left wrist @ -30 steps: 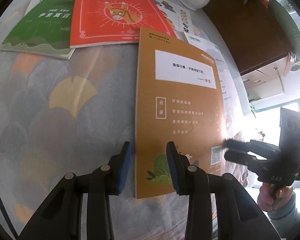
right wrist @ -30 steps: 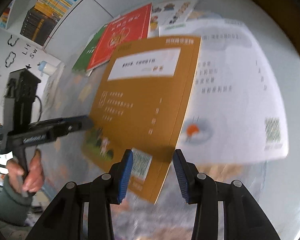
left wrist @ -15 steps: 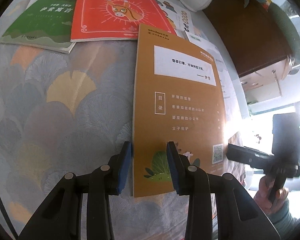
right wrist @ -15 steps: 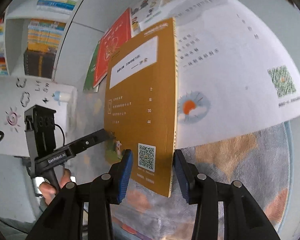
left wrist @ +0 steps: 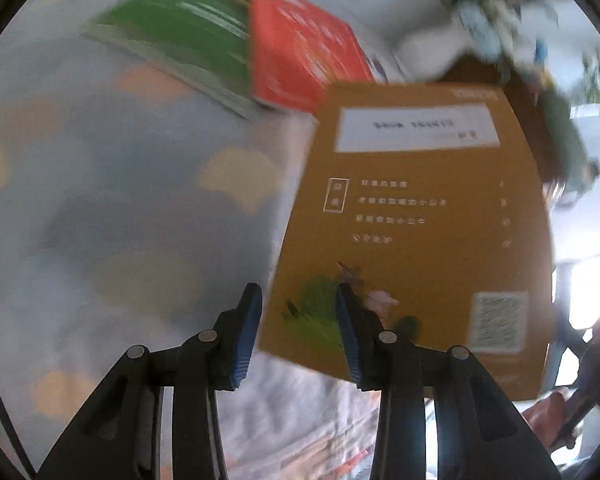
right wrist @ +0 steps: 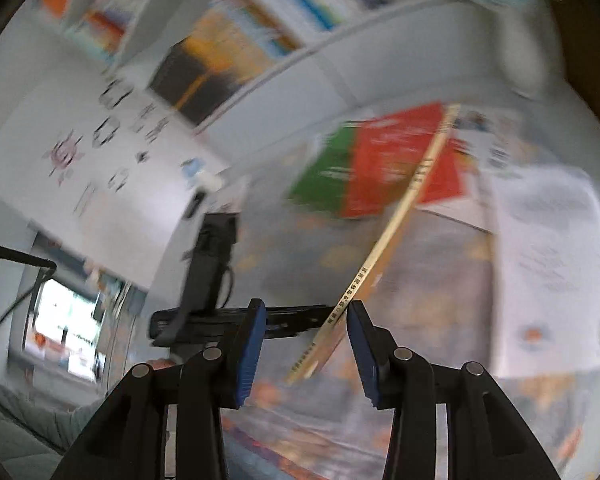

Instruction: Organize books

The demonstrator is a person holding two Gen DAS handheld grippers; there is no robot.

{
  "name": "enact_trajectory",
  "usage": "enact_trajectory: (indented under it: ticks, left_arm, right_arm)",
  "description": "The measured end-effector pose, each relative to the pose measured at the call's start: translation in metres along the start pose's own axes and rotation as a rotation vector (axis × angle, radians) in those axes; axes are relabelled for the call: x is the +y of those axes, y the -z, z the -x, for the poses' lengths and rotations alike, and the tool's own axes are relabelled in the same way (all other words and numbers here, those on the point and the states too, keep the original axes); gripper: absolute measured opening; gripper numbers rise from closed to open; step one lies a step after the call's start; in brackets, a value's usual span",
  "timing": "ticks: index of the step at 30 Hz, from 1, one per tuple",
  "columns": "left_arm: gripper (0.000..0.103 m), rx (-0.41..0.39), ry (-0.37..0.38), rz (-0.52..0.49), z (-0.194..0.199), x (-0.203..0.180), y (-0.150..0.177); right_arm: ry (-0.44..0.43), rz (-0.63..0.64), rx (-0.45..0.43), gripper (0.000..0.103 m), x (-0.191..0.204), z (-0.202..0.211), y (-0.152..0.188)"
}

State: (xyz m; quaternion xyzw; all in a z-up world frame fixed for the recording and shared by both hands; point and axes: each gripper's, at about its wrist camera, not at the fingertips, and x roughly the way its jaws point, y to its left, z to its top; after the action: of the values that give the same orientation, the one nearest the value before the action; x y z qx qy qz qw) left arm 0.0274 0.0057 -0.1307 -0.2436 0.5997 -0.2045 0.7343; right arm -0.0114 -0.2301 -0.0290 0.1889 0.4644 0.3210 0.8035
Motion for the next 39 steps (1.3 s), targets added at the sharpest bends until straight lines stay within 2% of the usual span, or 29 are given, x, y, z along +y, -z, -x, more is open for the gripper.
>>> enact_trajectory:
  ticks: [4,6,8,11,15,18,23,27,29,31,33,36,39]
  left_arm:
    - [0.034,-0.07,0.092,0.142,0.047,0.047,-0.002]
    - [0.034,-0.113,0.105,0.191,0.068,0.067,-0.002]
    - [0.034,-0.156,0.078,0.213,0.088,0.085,-0.002]
    - [0.034,-0.208,0.019,0.237,0.114,0.111,0.001]
    - [0.034,-0.22,-0.049,0.227,0.13,0.13,-0.009]
    - [0.034,-0.188,-0.086,0.17,0.12,0.128,-0.022]
    - [0.037,-0.087,-0.145,0.063,0.079,0.115,-0.062]
    - [0.037,-0.051,-0.172,0.029,0.062,0.118,-0.087]
    - [0.037,-0.039,-0.218,-0.011,0.054,0.116,-0.092]
    - [0.036,-0.029,-0.237,-0.05,0.047,0.115,-0.096]
    - [0.036,-0.046,-0.226,-0.056,0.047,0.116,-0.095]
    - [0.034,-0.054,-0.188,-0.037,0.05,0.12,-0.094]
    - [0.032,-0.054,-0.14,-0.025,0.05,0.119,-0.084]
  right_arm:
    - [-0.066,0.068,0.047,0.042,0.045,-0.045,-0.006]
    - [-0.077,0.09,0.06,0.042,0.066,-0.073,-0.011]
    - [-0.116,0.087,0.083,0.042,0.081,-0.102,-0.015]
    - [-0.116,0.095,0.122,0.042,0.09,-0.13,-0.019]
    - [-0.095,0.081,0.155,0.042,0.092,-0.153,-0.013]
    - [-0.016,0.018,0.159,0.042,0.071,-0.16,-0.004]
    - [0.155,-0.113,0.177,0.043,0.014,-0.167,0.008]
    - [0.263,-0.161,0.166,0.043,-0.006,-0.172,0.007]
    - [0.294,-0.175,0.156,0.043,-0.01,-0.175,0.007]
    - [0.29,-0.188,0.13,0.043,-0.011,-0.181,0.006]
    - [0.252,-0.195,0.118,0.043,-0.011,-0.192,0.006]
    - [0.29,-0.163,0.111,0.043,-0.002,-0.198,0.009]
    - [0.289,-0.14,0.12,0.042,0.003,-0.197,0.013]
